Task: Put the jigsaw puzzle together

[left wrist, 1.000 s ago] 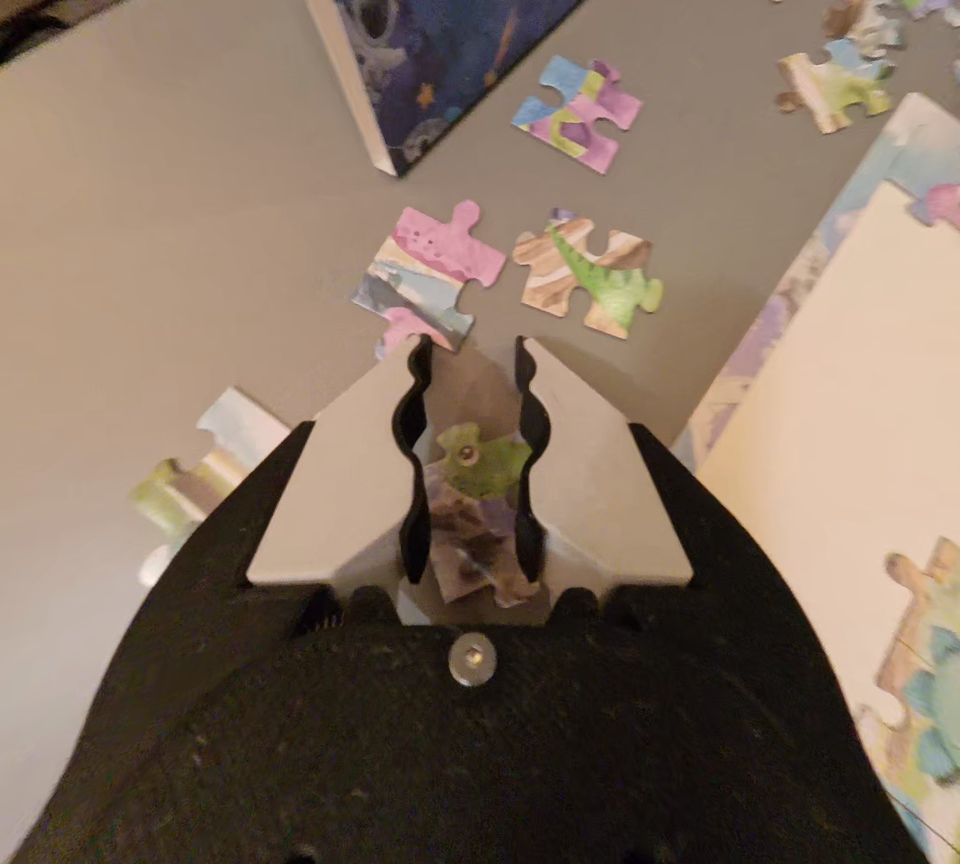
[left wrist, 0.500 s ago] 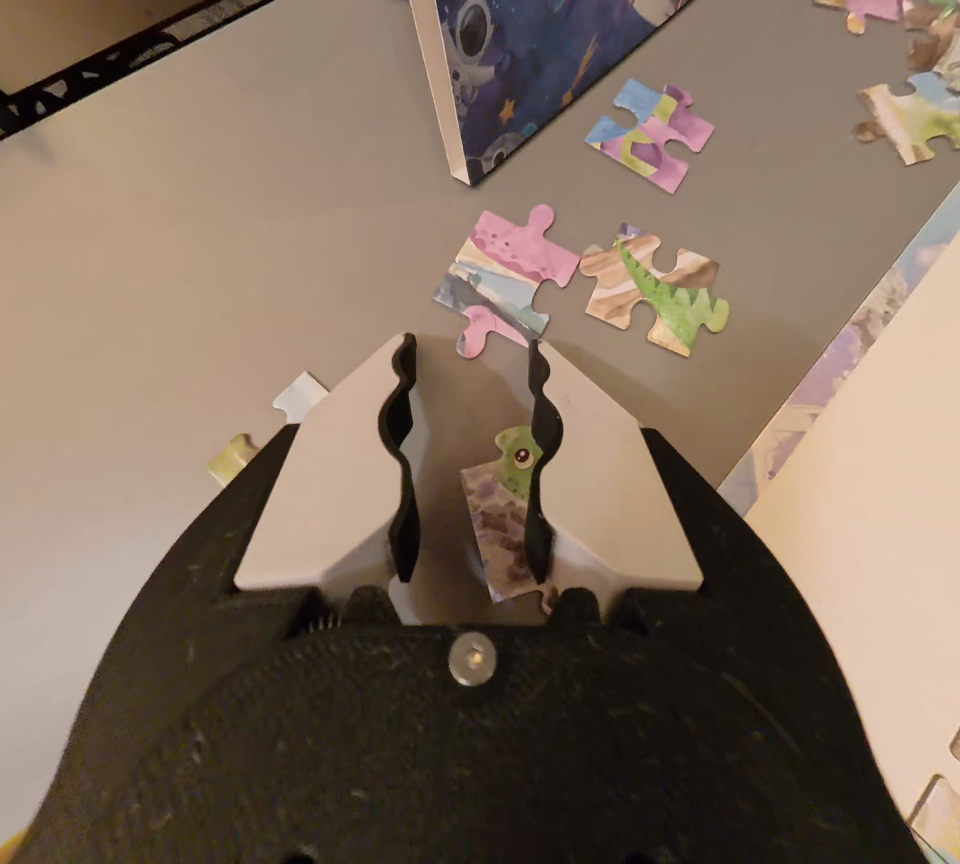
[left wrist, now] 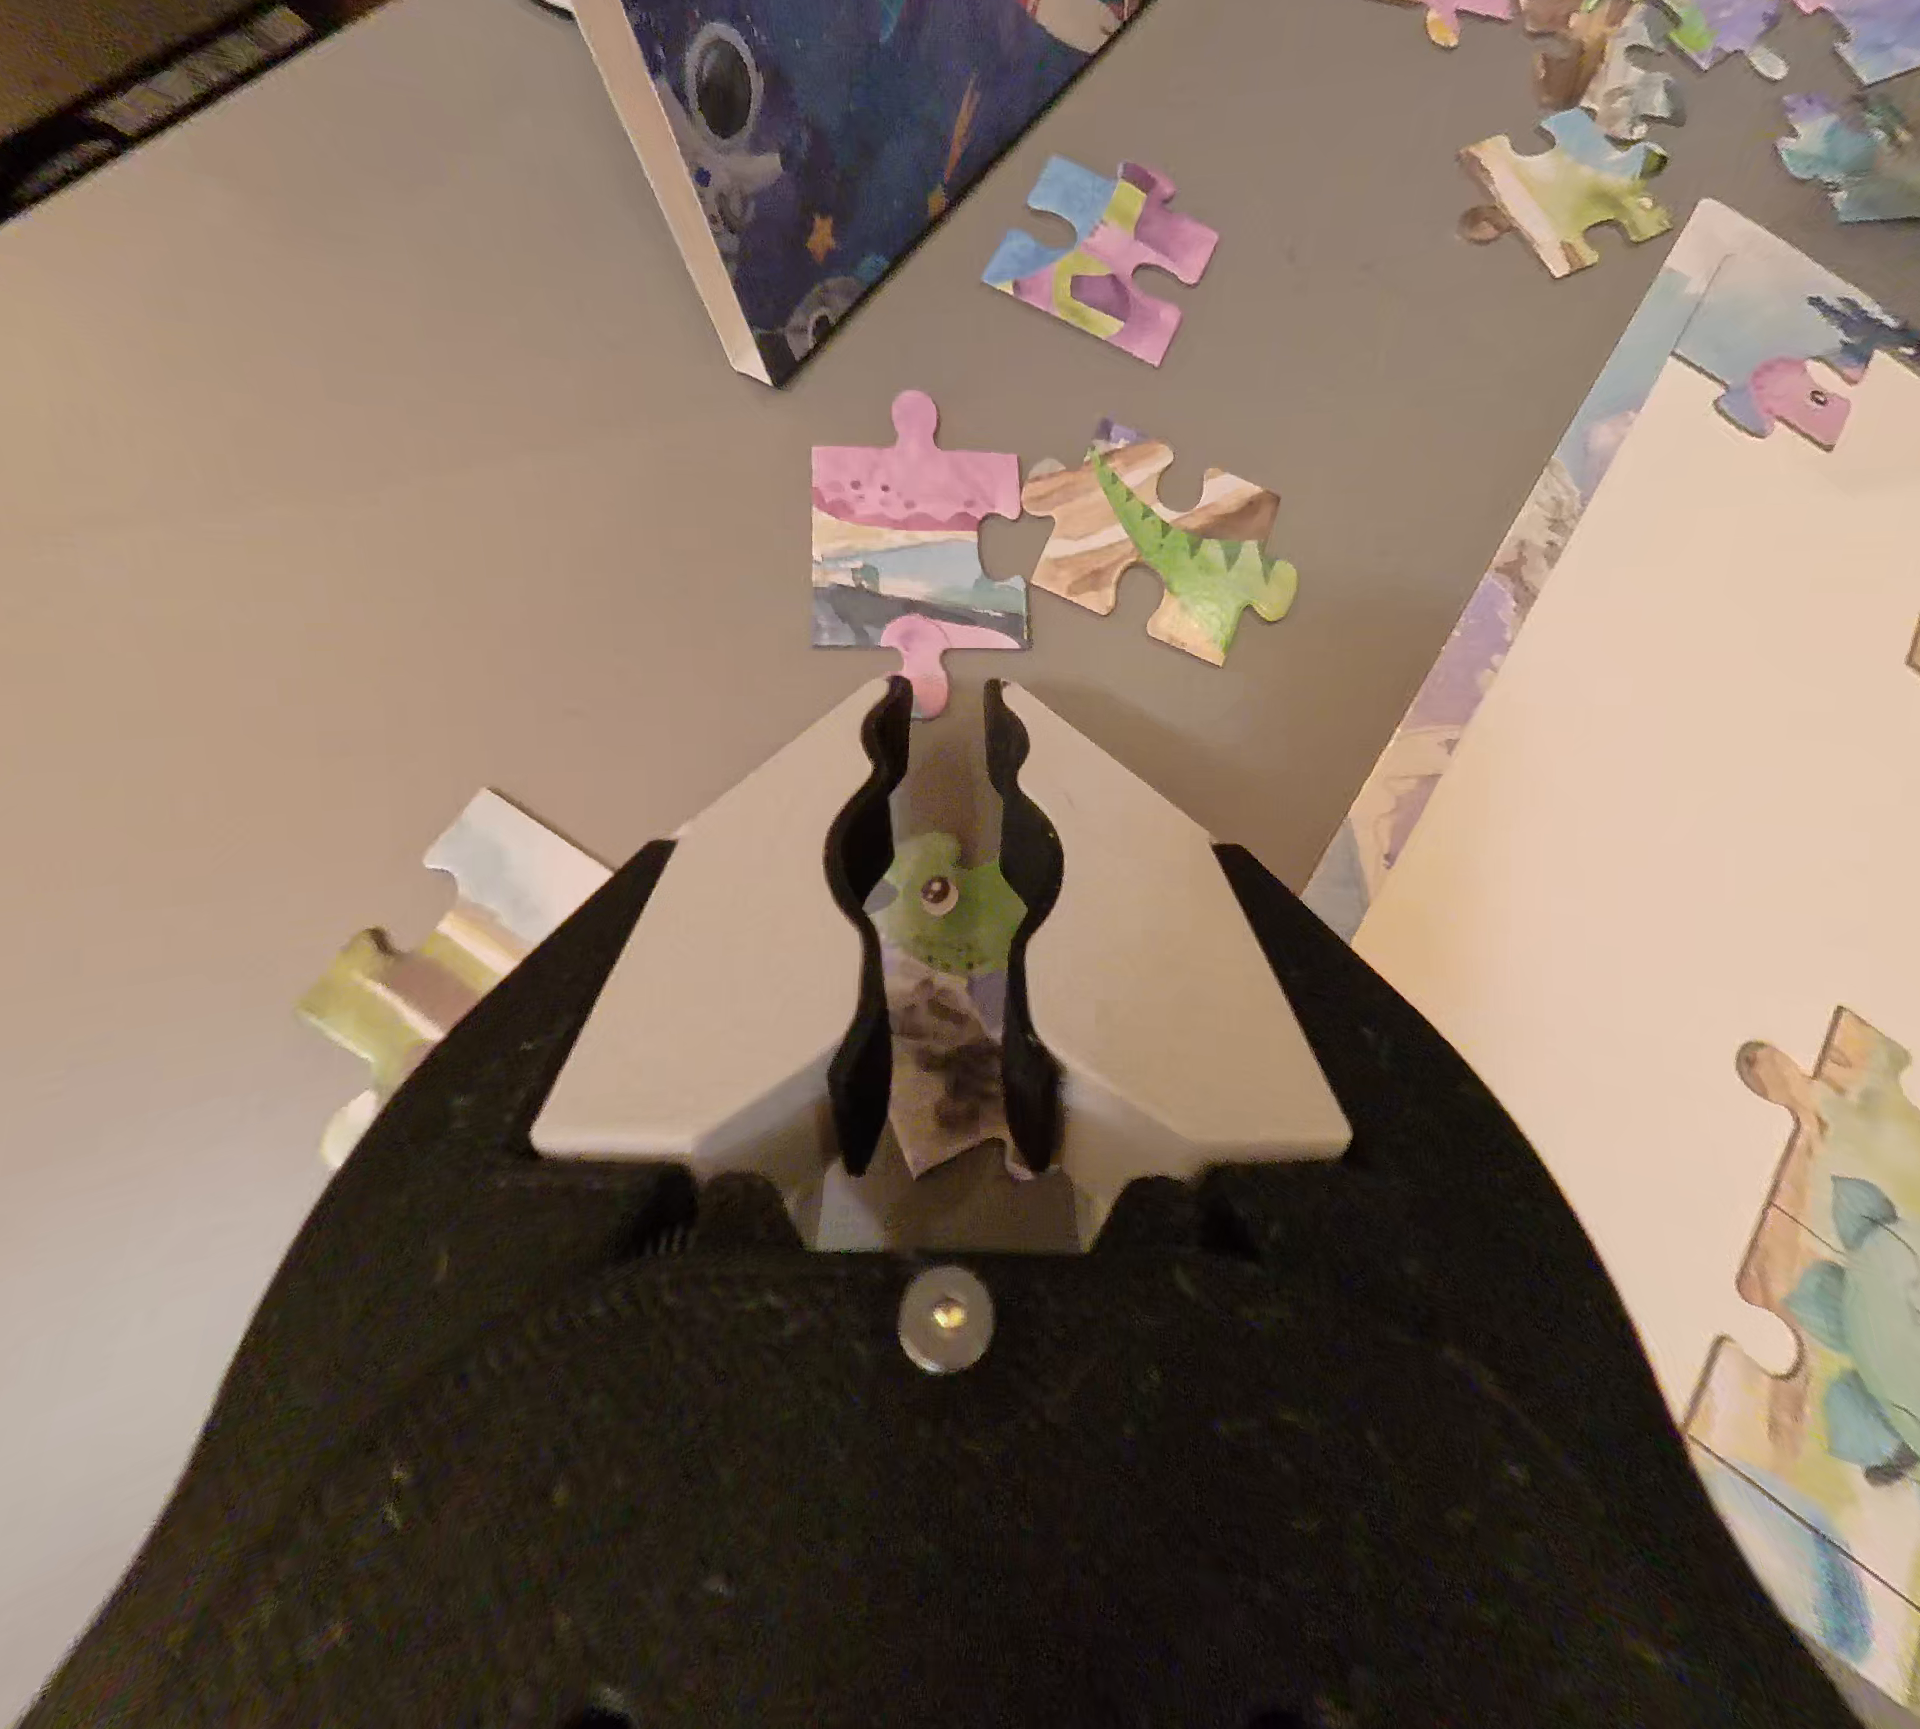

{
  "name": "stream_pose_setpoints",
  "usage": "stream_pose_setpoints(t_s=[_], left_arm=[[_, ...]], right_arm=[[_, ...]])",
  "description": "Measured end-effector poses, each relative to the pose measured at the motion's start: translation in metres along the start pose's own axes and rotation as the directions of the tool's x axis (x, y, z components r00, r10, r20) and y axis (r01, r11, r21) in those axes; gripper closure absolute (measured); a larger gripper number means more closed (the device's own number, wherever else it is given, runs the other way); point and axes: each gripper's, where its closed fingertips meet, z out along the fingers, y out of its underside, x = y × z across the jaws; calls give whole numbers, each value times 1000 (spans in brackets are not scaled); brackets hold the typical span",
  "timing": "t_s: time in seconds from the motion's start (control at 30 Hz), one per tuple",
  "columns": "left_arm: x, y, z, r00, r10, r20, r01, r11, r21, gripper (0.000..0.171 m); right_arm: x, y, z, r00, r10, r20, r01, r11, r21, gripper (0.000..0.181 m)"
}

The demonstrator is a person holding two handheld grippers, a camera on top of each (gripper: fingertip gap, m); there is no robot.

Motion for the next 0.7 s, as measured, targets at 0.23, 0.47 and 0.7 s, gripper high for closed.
stream_pose_setpoints(t_s=[0.23, 0.47, 0.7], left_arm=[[-1, 6, 9, 999, 15, 35, -13, 999, -36, 153], [-1, 3, 14, 995, 38, 91, -35, 999, -38, 161], [0, -1, 11, 994, 48, 103, -44, 998, -36, 165]], right_arm=[[0, 1, 1, 1000, -4, -3, 4, 1000, -6, 178], [0, 1, 1, 1000, -7, -6, 7, 1000, -10, 178], [1, 1, 1, 1000, -9, -10, 8, 1000, -10, 178]])
